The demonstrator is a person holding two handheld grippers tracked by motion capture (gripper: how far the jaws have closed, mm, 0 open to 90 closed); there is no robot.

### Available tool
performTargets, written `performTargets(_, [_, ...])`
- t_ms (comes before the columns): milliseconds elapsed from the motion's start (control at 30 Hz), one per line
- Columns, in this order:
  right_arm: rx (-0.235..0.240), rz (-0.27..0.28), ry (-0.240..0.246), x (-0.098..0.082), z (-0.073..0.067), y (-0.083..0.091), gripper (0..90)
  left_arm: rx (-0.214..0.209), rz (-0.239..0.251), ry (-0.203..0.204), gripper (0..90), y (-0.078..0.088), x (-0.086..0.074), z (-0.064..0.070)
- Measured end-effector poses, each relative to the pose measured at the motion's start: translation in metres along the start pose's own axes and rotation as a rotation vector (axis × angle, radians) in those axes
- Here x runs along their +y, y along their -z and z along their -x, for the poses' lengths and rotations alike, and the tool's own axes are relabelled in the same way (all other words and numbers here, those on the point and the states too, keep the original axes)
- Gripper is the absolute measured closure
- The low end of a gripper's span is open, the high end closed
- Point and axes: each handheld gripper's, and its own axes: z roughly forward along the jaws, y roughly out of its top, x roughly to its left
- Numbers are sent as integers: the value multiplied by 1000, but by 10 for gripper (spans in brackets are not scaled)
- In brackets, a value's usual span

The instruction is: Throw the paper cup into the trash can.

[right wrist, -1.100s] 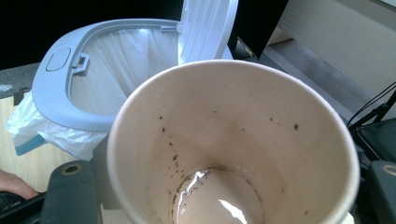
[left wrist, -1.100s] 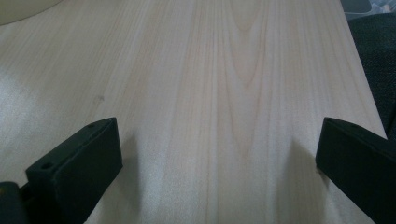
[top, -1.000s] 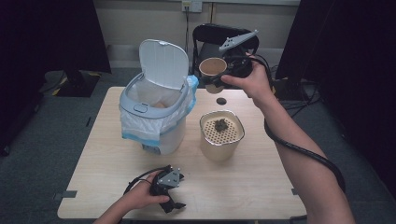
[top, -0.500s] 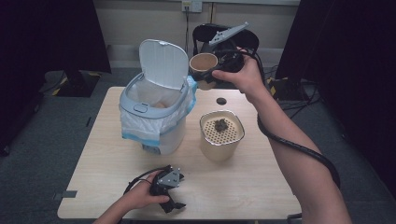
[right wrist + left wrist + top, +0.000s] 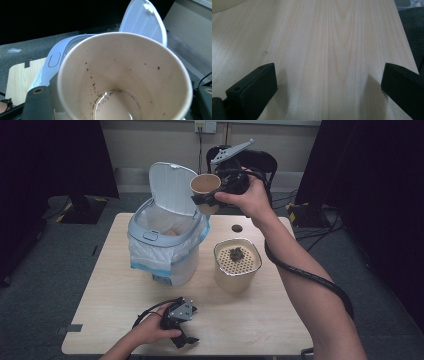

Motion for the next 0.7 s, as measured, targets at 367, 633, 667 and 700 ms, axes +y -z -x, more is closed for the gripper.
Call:
performTargets(367, [27, -1, 13, 10, -10, -18, 239, -3, 2, 1, 0, 0, 0, 0])
performTargets(633, [47, 16, 3, 15, -15, -32, 237, 0, -14, -1, 0, 1, 0, 0])
performTargets(667, [48, 15, 5, 15, -16, -34, 237, 0, -14, -1, 0, 1, 0, 0])
performTargets(700, [50, 14, 6, 15, -16, -36, 237, 0, -14, -1, 0, 1, 0, 0])
